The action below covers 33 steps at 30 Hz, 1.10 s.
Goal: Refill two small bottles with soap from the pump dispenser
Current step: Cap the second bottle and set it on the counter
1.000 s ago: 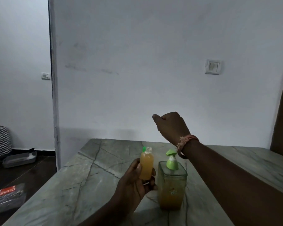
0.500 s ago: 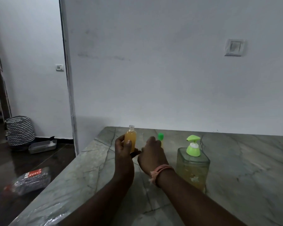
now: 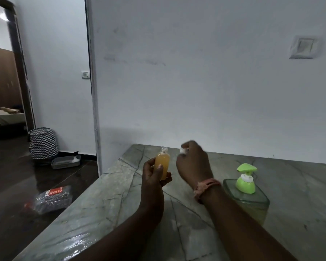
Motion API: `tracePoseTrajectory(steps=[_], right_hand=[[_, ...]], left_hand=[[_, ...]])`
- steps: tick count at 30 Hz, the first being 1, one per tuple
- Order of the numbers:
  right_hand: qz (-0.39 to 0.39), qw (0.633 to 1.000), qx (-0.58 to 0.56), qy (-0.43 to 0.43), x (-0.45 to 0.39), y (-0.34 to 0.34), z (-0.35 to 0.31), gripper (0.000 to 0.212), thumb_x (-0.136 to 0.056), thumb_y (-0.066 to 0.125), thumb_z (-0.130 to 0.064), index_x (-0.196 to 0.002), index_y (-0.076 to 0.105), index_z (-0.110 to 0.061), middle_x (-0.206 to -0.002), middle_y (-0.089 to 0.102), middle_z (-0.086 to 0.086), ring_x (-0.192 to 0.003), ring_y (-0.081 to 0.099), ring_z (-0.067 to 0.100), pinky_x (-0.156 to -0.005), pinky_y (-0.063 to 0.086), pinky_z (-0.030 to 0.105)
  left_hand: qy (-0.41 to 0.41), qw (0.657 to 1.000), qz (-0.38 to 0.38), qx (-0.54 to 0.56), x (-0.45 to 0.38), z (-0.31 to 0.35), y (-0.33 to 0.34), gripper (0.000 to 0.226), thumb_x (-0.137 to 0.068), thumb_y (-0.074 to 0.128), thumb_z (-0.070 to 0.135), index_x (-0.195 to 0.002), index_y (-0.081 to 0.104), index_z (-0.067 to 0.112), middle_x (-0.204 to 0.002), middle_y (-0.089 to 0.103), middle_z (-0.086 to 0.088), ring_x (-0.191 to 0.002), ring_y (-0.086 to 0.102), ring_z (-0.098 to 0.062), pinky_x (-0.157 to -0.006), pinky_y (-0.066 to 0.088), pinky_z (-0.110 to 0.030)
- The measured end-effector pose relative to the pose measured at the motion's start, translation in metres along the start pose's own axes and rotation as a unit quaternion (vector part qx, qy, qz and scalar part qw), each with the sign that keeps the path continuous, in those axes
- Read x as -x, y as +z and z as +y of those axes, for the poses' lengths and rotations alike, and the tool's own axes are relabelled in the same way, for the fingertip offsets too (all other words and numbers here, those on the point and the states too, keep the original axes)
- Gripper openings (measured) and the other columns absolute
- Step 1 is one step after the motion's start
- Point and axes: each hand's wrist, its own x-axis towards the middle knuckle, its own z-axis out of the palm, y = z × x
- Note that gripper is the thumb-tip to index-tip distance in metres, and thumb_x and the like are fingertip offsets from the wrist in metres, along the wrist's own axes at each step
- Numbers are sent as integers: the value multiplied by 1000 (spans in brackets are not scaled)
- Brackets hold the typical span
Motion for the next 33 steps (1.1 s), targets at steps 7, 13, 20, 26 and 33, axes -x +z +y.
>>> tracePoseTrajectory(steps=[7, 13, 20, 26, 33], right_hand=[[-114, 984, 77, -111, -15, -42, -29, 40, -90, 53, -1, -127, 53, -16, -118, 60, 3, -102, 57, 14, -81, 43, 22], [-145, 971, 116, -150, -21, -56, -29, 27, -92, 56, -4, -111, 63, -22, -110, 62, -3, -94, 58, 11, -70, 45, 19], [-220, 958, 94, -161, -24, -70, -23, 27, -91, 58, -7, -99, 71, -29, -105, 64, -11, -97, 60, 7, -76, 49, 22], [-244, 951, 106, -160, -24, -79, -24, 24, -90, 61, -8, -99, 70, -28, -98, 64, -9, -88, 62, 7, -71, 48, 24], [-220, 950, 193, -112, -22, -80, -29, 53, -87, 55, -62, -80, 72, -13, -72, 70, 1, -65, 64, 13, -59, 47, 27]], left_hand=[[-32, 997, -42, 52, 2, -3, 5, 50, -81, 60, 33, -127, 52, 17, -119, 56, -23, -98, 67, -36, -78, 59, -39], [-43, 995, -80, 49, 4, -4, 7, 46, -83, 58, 31, -126, 51, 17, -119, 57, -26, -93, 70, -32, -75, 59, -36], [-36, 992, -119, 34, 9, -6, 11, 37, -87, 56, 31, -123, 55, 22, -112, 63, -20, -92, 70, -33, -77, 58, -40], [-18, 989, -143, 31, 15, -3, 12, 36, -89, 52, 32, -123, 54, 20, -103, 65, -17, -82, 69, -29, -74, 59, -41], [3, 988, -155, 21, 17, -1, 12, 32, -94, 48, 32, -123, 55, 21, -101, 67, -12, -85, 67, -32, -76, 58, -43]])
